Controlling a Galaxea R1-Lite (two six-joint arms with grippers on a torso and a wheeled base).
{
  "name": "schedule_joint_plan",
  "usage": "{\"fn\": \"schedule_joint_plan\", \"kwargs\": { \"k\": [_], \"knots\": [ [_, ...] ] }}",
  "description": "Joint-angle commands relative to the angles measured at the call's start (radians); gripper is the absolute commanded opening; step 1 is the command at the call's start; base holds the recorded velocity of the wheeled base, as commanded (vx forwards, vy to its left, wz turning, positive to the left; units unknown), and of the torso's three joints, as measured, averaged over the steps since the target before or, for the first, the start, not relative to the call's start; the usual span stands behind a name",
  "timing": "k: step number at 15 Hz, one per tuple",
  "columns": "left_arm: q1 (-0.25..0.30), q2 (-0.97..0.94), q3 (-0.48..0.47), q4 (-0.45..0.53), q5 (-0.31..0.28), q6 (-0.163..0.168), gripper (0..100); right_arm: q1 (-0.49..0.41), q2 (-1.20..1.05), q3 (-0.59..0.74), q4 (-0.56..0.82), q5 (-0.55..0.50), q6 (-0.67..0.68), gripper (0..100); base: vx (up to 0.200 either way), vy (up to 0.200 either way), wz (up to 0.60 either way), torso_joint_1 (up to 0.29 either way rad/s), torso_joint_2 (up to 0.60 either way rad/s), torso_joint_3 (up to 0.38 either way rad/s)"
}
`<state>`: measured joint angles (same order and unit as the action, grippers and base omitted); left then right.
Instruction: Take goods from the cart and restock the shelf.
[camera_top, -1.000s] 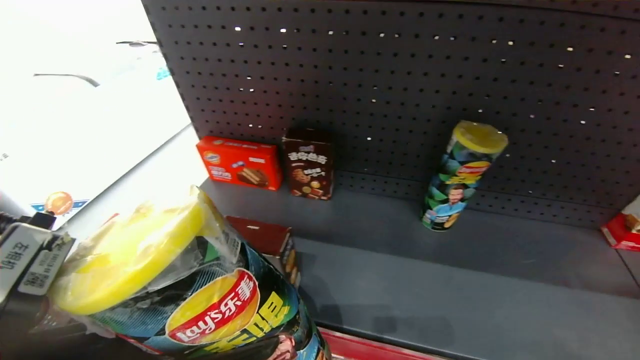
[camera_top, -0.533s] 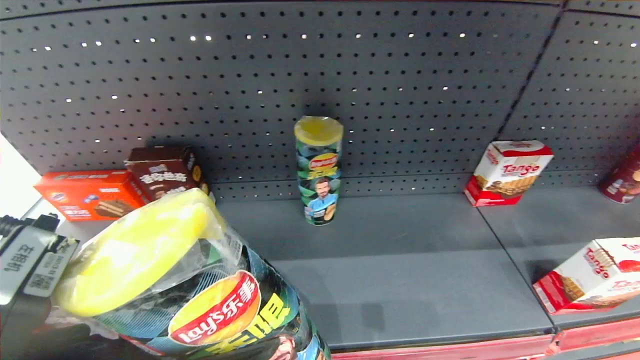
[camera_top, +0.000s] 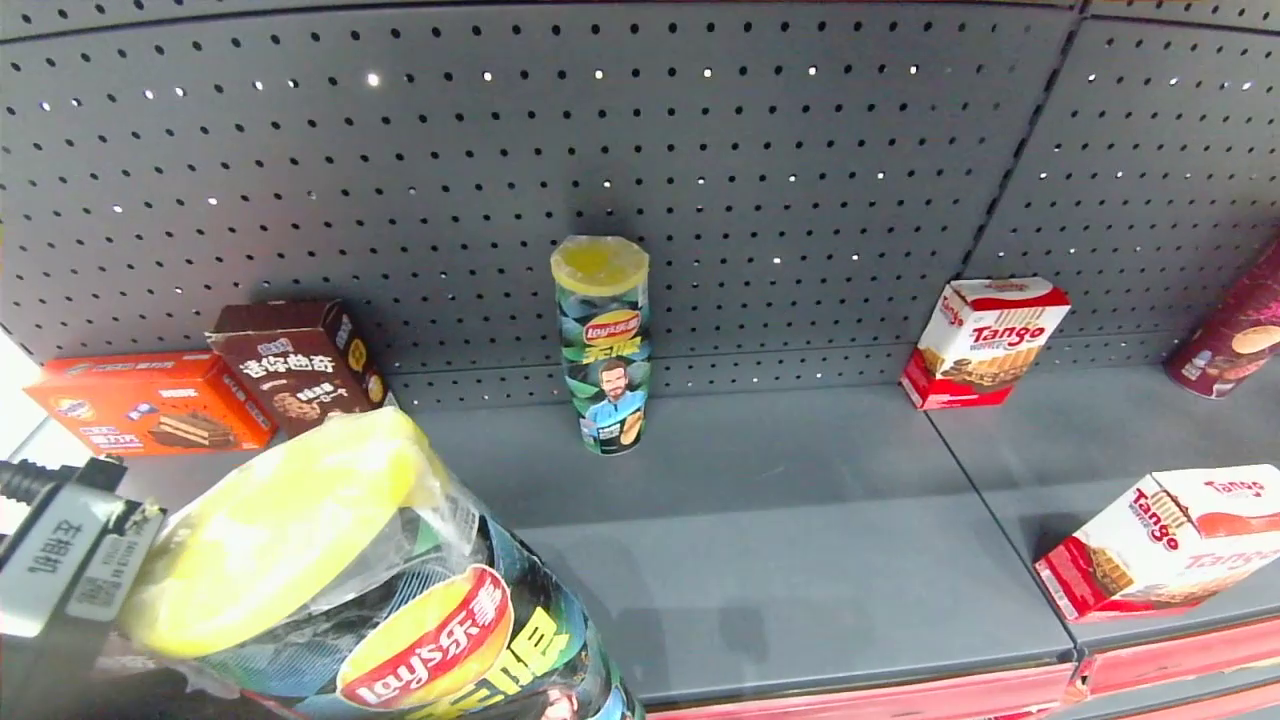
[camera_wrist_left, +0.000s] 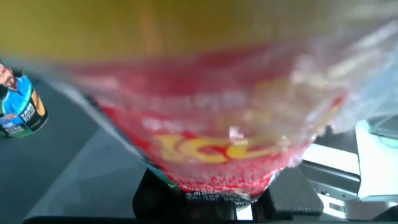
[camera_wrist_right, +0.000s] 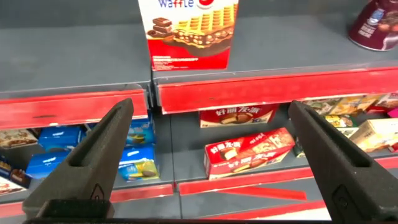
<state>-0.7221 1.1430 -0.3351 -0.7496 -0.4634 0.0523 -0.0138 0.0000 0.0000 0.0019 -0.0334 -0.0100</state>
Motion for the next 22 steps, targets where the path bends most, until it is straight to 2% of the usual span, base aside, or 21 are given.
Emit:
{"fn": "schedule_joint_plan", "kwargs": {
  "k": [1, 7, 19, 22],
  "knots": [
    [0.001, -0.009, 0.013, -0.001, 0.000, 0.000, 0, 0.000, 0.000, 0.000, 0.001, -0.002, -0.001, 100, 0.000, 0.000, 0.60, 0.002, 0.00, 0.007],
    [0.015, -0.034, 0.047, -0.001, -0.001, 0.000, 0, 0.000, 0.000, 0.000, 0.000, -0.002, 0.002, 100, 0.000, 0.000, 0.10, 0.000, 0.00, 0.001],
    [0.016, -0.042, 0.050, -0.001, 0.005, 0.000, 0, 0.002, 0.000, 0.000, 0.000, -0.002, 0.002, 100, 0.000, 0.000, 0.00, 0.000, 0.00, 0.000],
    [0.026, -0.080, 0.096, -0.001, 0.005, 0.000, 0, 0.002, 0.000, 0.000, 0.001, 0.001, 0.002, 100, 0.000, 0.000, 0.00, 0.000, 0.00, 0.000]
  ]
}}
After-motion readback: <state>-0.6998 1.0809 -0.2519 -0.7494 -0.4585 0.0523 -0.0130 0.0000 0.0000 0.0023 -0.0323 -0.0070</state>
